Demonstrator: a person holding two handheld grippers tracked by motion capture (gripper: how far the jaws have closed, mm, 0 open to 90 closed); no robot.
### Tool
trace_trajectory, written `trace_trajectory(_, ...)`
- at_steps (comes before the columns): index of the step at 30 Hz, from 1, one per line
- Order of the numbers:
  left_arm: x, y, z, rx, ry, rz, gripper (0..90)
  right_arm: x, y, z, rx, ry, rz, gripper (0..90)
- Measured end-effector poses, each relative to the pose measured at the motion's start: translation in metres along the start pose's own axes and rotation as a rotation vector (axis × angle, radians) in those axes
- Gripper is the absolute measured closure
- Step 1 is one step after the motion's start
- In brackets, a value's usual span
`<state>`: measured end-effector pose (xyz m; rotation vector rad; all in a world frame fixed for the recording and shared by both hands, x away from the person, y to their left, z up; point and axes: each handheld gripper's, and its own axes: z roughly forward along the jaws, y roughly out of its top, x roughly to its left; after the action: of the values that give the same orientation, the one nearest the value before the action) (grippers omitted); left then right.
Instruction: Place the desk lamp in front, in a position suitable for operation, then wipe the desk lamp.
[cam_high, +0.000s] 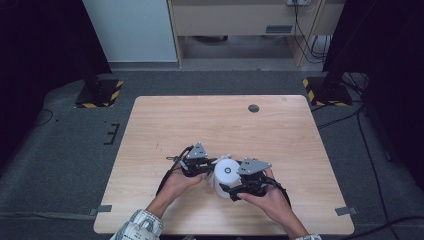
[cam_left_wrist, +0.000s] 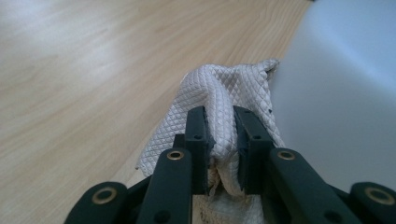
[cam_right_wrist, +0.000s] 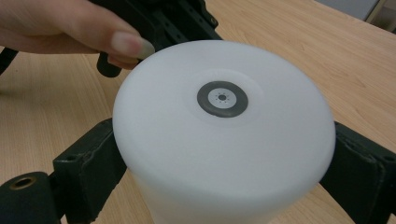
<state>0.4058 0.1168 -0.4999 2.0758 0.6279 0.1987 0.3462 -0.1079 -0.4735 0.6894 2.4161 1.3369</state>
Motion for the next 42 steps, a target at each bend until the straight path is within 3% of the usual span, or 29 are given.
trace_trajectory(2,0.000,-0.005,0.005,0.044,0.004,0.013,76.4,0.000,0.000,0.000,0.000,0.000,0.001,8.9)
trace_trajectory(4,0.001,-0.008,0.008,0.059,0.002,0.009,76.4,0.000,0.000,0.000,0.001,-0.001,0.001,8.9)
trace_trajectory(11,-0.002,0.004,-0.009,-0.034,-0.001,-0.008,76.4,0.000,0.000,0.000,0.000,-0.001,0.001,8.9)
trace_trajectory(13,-0.002,0.003,-0.010,-0.029,-0.003,-0.008,76.4,0.000,0.000,0.000,0.001,0.000,0.002,8.9)
trace_trajectory(19,-0.001,-0.011,0.005,0.075,0.001,0.018,76.5,0.000,0.000,0.000,0.003,-0.003,0.004,8.9)
trace_trajectory(26,-0.002,0.000,-0.007,-0.013,-0.017,-0.006,76.5,-0.003,-0.001,-0.002,0.002,-0.009,0.007,8.9)
trace_trajectory(31,-0.002,0.003,-0.012,-0.041,-0.026,-0.001,76.5,-0.003,-0.001,-0.002,-0.001,-0.010,0.009,9.0)
trace_trajectory(37,0.002,0.002,-0.002,-0.055,-0.036,-0.029,76.5,-0.002,-0.002,-0.002,-0.002,-0.011,0.011,9.0)
trace_trajectory(42,0.002,-0.004,0.008,-0.010,-0.034,-0.016,76.5,0.001,-0.001,-0.003,0.001,0.011,-0.001,9.0)
